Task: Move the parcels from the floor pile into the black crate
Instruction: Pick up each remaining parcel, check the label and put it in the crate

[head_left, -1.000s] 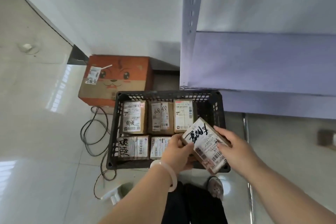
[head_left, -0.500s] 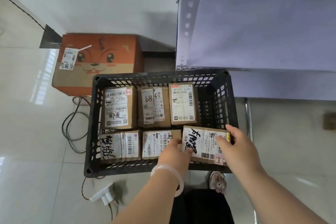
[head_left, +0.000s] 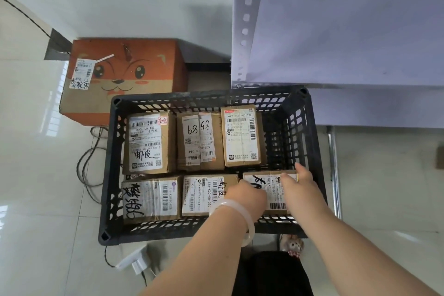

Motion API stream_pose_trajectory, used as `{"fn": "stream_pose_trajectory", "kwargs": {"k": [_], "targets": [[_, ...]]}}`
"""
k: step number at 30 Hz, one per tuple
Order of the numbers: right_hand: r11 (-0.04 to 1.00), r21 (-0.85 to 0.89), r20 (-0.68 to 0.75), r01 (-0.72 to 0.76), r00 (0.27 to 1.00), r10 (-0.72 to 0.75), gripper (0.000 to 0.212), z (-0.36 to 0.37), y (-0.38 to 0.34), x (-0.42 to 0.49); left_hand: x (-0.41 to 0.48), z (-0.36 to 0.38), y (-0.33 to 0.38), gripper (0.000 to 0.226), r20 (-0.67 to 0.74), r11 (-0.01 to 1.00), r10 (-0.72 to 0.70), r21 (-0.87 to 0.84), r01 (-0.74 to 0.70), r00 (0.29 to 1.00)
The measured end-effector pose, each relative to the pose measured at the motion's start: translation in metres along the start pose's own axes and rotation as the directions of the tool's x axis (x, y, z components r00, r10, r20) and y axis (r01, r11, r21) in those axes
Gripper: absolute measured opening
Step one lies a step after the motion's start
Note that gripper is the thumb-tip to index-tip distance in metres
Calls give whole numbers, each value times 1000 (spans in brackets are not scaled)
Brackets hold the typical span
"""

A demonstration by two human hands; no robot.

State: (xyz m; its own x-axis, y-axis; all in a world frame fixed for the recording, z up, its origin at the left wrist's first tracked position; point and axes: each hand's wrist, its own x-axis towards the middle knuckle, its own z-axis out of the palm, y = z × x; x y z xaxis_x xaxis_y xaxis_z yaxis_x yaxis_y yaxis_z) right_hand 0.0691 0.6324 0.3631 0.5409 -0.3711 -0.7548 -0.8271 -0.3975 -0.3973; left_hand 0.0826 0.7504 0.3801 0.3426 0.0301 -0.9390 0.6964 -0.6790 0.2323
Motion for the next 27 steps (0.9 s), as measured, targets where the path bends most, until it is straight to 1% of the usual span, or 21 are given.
{"fn": "stream_pose_trajectory", "kwargs": {"k": [2,4,5,6,7,9,11,12,13,14,15,17,20,22,24,27], "targets": [[1000,14,39,-20,999,19,57,2,1,8,-4,4,8,28,25,999,-4,48,2,1000],[998,27,72,-54,996,52,57,6,1,17,-2,9,16,38,46,999,-36,0,36,998],[996,33,88,-77,993,74,58,8,0,22,2,12,21,43,72,997,-62,56,58,996],[994,39,106,-107,989,102,58,10,-1,28,-2,11,28,46,60,992,-89,98,83,994],[990,45,123,-137,984,130,58,12,-3,34,1,12,33,47,89,979,-93,191,75,992],[981,49,158,-187,971,178,57,16,-6,42,8,17,38,45,62,975,-98,206,84,993],[976,49,186,-214,962,202,55,16,-7,46,15,16,37,44,30,984,-138,118,134,990],[975,61,202,-213,959,197,55,14,-7,46,18,16,36,44,31,989,-145,14,145,989],[978,77,218,-196,960,175,54,11,-6,44,22,16,32,45,13,978,-157,-140,157,988],[982,96,227,-166,964,141,52,7,-4,42,21,16,28,46,-10,935,-168,-319,156,986],[984,118,229,-132,968,103,50,2,-2,38,18,14,24,47,-39,906,-144,-408,115,989],[981,177,227,-77,973,35,46,-12,-4,28,5,6,20,46,-50,871,-135,-482,95,990],[961,275,248,-17,967,-55,43,-39,-14,3,-18,-10,17,39,-9,764,-55,-644,37,998],[943,331,256,0,963,-89,38,-62,-28,-17,-39,-25,20,38,-68,745,7,-666,-50,998],[925,379,227,34,965,-129,35,-89,-45,-40,-62,-40,31,40,-115,740,73,-660,-131,991],[901,407,118,153,969,-218,47,-133,-77,-77,-108,-59,62,41,-199,762,233,-571,-306,952]]}}
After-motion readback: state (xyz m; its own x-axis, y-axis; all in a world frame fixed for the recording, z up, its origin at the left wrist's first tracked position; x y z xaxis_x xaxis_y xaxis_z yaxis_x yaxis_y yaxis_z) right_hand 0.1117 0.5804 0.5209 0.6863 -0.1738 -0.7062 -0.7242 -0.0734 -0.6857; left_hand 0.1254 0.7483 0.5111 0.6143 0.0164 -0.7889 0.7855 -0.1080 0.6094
